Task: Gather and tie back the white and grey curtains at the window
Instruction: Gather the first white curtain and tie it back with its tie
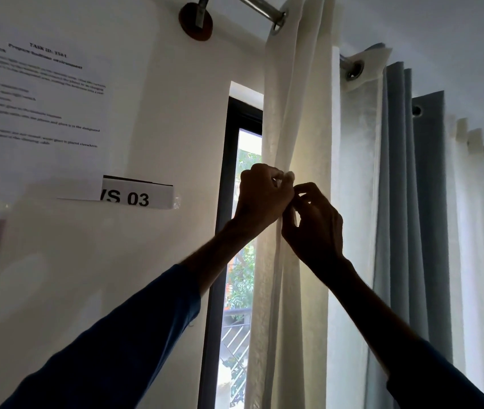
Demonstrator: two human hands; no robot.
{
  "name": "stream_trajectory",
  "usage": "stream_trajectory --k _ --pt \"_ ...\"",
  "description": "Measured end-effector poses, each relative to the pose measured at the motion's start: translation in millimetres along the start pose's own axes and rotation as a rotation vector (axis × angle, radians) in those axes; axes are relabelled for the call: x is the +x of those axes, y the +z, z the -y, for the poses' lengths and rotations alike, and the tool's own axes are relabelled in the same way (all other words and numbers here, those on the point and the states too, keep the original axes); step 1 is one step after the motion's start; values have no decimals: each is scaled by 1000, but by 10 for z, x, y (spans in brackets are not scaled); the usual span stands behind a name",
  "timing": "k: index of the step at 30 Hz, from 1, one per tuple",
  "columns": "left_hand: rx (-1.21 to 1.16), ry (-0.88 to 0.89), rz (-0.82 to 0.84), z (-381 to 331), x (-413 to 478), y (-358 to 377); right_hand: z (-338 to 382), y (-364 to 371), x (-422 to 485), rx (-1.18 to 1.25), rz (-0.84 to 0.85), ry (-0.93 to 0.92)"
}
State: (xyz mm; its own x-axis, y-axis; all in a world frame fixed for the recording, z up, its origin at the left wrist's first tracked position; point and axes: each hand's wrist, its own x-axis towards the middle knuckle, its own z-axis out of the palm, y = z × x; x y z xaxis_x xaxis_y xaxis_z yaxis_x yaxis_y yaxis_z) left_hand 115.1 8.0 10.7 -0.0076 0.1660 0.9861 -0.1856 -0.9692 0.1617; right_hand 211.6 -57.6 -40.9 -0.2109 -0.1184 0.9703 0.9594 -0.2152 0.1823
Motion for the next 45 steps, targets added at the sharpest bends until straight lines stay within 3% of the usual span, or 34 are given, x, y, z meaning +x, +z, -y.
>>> stream_trajectory --k 6,10,14,17,22,27,31,35,45 --pt "40 -107 -1 53 68 61 -206 -137 24 145 21 -68" --pt "74 -54 30 97 41 54 -551 -76 234 -7 -84 207" --pt "209 -54 47 134 105 -20 -786 123 468 63 98 488" --pt "287 -64 51 163 138 -66 -832 304 568 108 143 512" --pt "398 64 31 303 152 -136 -683 445 683 113 -3 416" --pt "508 260 91 405 161 -254 -135 622 866 131 131 204" --pt "462 150 25 554 218 -318 356 629 1093 242 67 49" --pt "519 81 14 659 229 -400 406 640 967 228 67 -129" --pt "398 243 21 618 85 -268 -471 510 300 79 56 144"
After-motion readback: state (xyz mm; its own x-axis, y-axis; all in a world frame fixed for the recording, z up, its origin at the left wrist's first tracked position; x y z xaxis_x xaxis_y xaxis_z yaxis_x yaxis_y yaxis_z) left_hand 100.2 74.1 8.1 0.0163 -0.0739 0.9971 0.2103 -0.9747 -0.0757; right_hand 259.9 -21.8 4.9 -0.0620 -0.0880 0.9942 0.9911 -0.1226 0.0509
